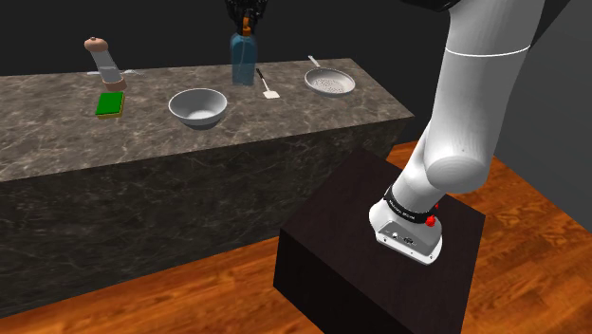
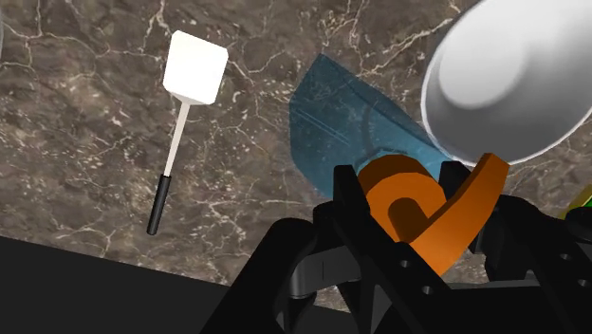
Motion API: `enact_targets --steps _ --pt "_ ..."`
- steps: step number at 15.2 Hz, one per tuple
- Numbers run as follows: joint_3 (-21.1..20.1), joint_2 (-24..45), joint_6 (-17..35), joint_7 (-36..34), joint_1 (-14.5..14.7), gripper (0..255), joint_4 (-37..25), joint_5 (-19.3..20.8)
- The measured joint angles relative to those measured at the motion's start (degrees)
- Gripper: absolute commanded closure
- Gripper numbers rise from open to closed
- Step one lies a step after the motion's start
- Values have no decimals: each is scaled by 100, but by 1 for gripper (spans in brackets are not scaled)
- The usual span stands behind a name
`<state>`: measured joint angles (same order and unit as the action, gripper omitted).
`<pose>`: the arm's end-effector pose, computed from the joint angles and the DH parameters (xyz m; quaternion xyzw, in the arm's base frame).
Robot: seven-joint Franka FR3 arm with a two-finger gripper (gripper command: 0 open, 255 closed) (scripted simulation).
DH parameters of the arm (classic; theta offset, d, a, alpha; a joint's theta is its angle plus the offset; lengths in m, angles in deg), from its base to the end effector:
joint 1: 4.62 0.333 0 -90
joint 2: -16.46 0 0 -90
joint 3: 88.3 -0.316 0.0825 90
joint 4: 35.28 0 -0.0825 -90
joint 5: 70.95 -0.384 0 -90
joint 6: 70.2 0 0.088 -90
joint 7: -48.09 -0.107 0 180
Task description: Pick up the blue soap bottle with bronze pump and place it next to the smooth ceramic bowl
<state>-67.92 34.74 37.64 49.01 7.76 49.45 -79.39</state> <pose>0.6625 -0.0509 0.5129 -0.9961 0.0694 -0.0533 0.0129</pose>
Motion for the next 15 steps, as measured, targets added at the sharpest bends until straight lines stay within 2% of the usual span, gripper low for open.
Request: enact_targets --steps 15 --pt "-51 156 1133 106 32 255 992 -106"
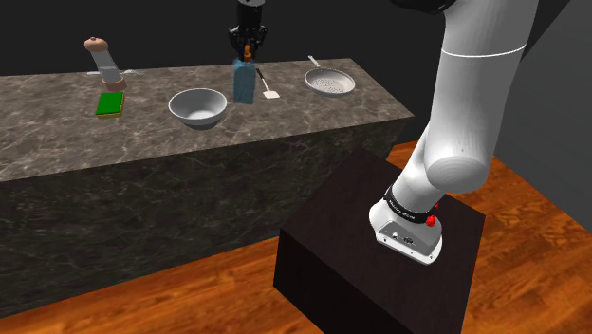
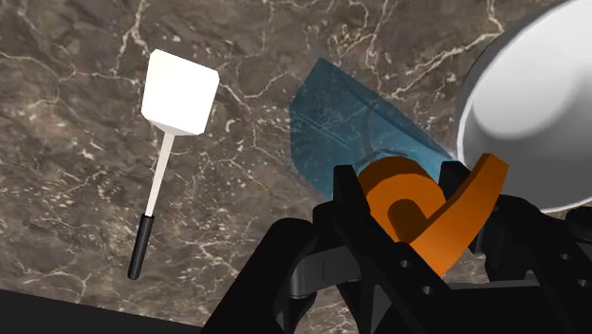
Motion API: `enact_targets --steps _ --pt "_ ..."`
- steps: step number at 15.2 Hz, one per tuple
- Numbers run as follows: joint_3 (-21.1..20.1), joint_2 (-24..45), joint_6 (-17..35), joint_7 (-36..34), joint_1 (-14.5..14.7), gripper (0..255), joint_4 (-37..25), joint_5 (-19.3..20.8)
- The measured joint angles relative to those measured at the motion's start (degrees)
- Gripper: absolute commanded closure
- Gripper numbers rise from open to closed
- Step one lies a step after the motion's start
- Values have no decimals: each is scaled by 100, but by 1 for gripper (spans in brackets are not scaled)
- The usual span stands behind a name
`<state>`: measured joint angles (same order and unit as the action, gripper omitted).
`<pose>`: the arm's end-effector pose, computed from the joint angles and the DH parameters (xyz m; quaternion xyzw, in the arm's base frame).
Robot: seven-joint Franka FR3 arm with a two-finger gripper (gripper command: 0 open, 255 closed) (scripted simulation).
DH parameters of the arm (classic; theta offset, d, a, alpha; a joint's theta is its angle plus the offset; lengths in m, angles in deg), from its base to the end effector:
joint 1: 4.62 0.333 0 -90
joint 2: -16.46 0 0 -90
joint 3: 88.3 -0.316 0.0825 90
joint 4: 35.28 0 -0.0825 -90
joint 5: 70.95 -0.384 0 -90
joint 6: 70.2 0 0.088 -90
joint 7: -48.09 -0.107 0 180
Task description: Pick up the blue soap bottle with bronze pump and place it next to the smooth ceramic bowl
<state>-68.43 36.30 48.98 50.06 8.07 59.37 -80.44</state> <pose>0.6618 -0.0508 0.4304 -0.9961 0.0695 -0.0534 0.0128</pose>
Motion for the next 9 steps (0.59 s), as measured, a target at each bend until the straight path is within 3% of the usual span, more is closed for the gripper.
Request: enact_targets --steps 7,8,9 --pt "-6 37 91 20 -8 255 54 -20" --pt "-6 37 92 20 -8 0 55 -20" --pt "-6 37 92 20 -8 0 54 -20"
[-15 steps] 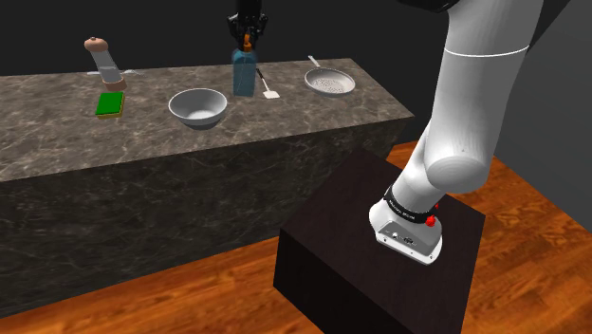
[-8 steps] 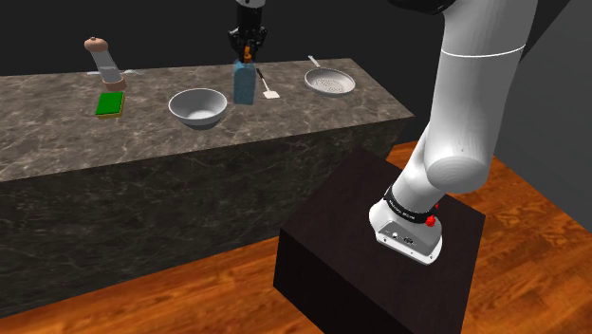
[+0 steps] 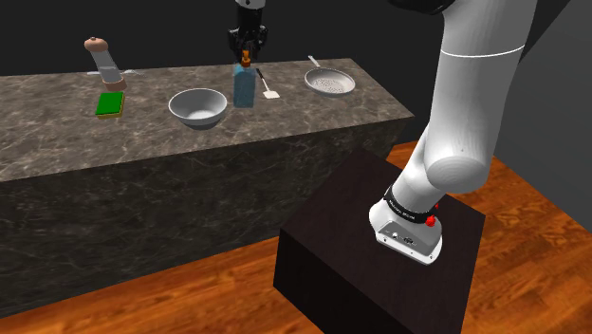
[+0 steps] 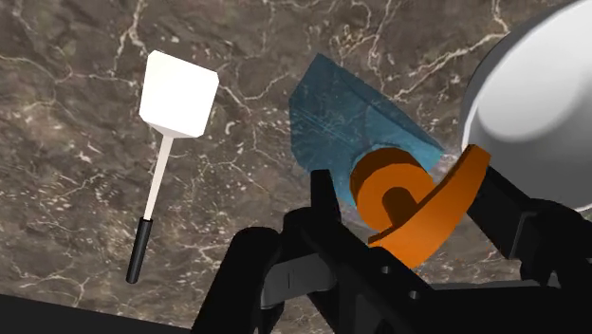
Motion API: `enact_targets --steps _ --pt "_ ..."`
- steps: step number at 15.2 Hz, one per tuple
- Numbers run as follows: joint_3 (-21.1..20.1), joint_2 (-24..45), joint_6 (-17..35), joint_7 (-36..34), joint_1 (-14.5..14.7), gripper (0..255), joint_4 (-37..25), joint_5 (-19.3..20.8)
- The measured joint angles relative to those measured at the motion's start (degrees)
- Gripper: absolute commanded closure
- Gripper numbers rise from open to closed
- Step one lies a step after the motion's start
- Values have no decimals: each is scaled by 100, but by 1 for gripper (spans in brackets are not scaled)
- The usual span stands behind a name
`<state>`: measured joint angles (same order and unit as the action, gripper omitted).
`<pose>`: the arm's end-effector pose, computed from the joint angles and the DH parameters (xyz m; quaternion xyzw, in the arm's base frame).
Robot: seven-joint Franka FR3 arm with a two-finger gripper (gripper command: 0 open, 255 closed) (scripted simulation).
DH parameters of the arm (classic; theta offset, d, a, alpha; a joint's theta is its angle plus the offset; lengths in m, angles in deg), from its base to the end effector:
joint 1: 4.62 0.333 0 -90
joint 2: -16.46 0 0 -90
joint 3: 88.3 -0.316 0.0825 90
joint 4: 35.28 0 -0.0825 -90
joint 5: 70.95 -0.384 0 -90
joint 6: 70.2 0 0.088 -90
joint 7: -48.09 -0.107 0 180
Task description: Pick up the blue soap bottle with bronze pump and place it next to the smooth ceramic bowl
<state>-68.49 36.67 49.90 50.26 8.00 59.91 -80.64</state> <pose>0.6623 -0.0513 0.4233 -0.9961 0.0694 -0.0537 0.0128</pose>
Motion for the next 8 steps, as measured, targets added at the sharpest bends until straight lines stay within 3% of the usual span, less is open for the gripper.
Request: enact_targets --steps 5,8 --pt "0 -1 0 0 0 0 -1 0" --pt "30 -134 -355 -37 3 0 -238 66"
